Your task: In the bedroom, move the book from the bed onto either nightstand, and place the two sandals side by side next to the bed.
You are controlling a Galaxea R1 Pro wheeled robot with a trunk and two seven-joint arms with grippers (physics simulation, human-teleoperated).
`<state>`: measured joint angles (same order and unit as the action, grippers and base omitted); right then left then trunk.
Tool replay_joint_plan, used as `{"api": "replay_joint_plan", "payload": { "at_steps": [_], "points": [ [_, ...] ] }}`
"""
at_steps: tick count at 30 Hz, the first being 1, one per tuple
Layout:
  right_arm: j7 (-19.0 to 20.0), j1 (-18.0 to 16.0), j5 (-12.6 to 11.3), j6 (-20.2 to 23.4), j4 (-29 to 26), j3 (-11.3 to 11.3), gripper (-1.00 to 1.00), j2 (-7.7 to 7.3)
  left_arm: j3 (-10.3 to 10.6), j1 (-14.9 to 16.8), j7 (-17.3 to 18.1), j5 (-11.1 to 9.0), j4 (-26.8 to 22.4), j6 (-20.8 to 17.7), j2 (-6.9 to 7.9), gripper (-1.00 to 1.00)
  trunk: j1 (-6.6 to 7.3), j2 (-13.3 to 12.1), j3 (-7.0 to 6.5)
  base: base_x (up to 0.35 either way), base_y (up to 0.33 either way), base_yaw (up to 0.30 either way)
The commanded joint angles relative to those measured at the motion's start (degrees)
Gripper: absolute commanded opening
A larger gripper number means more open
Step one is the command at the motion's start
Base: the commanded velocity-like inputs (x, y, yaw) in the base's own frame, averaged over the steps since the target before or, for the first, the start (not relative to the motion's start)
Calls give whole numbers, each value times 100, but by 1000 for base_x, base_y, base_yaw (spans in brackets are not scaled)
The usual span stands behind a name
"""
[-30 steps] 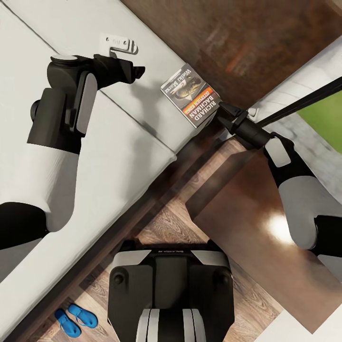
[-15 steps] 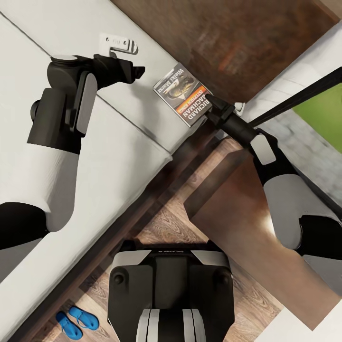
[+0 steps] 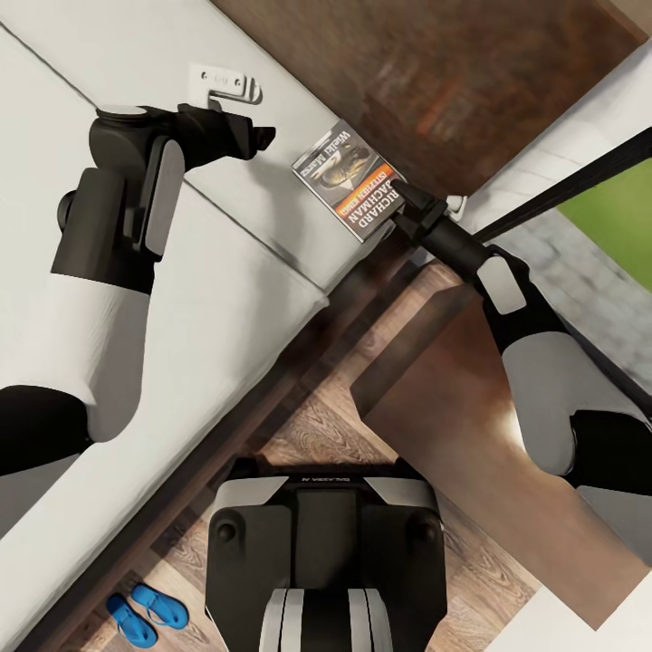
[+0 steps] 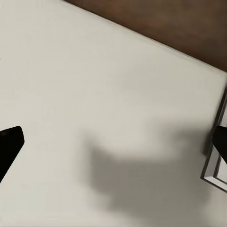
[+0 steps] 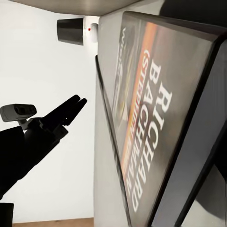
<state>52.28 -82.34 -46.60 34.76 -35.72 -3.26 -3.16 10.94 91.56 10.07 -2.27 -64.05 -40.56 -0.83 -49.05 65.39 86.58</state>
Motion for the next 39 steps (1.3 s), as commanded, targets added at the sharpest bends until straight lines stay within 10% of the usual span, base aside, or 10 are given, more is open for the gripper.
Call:
{"api": "replay_joint_plan", "payload": {
  "at_steps": [1,39],
  "points": [
    [-29,-1,22,14,12,0,100,-1,-3,1,2,-21,-4,-31,4,100,-1,2,2,0,0,0],
    [-390,61,11,-57,145,0,100,-1,-13,-165,-5,-11,26,-22,18,100,-1,2,2,0,0,0]
  ]
}}
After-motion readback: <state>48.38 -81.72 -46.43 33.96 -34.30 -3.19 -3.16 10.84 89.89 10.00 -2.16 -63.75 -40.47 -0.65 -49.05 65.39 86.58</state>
